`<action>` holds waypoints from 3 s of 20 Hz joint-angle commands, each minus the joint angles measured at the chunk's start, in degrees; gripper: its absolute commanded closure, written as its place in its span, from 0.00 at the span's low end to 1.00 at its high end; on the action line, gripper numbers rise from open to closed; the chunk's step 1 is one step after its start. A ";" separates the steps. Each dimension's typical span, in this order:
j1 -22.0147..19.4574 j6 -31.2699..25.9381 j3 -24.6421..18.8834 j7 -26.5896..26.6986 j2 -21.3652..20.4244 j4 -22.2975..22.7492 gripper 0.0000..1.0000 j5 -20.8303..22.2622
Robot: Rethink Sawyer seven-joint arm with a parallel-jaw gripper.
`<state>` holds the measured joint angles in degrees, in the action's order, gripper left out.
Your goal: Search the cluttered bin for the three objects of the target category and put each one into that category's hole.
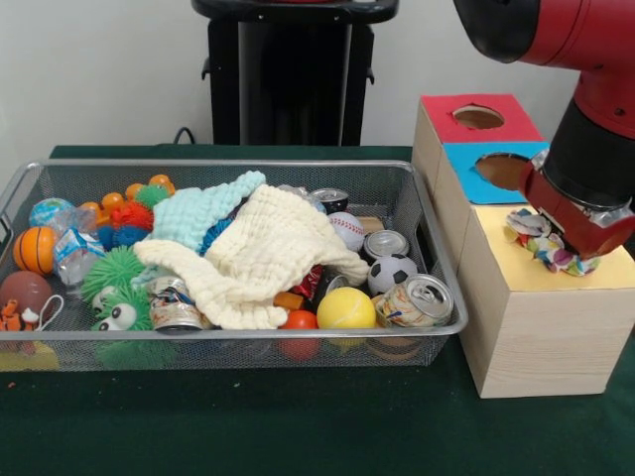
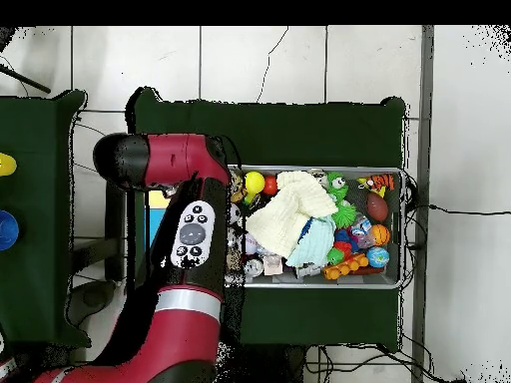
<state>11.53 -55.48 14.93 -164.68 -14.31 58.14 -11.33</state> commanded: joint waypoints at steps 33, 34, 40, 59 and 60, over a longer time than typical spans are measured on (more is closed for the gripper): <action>-4.59 -25.45 -3.49 11.40 -9.76 -6.54 0.00 6.01; -4.70 -26.23 -3.80 11.25 -9.64 -7.50 0.00 6.21; -6.03 -33.17 -4.74 12.35 -10.99 -12.28 0.00 7.06; -14.75 -62.98 -5.10 52.42 -1.82 -49.37 0.00 14.85; -14.36 -59.14 -5.94 50.30 -2.81 -45.79 0.00 14.59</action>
<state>-3.61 -126.83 14.41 -125.53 -19.77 9.41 3.35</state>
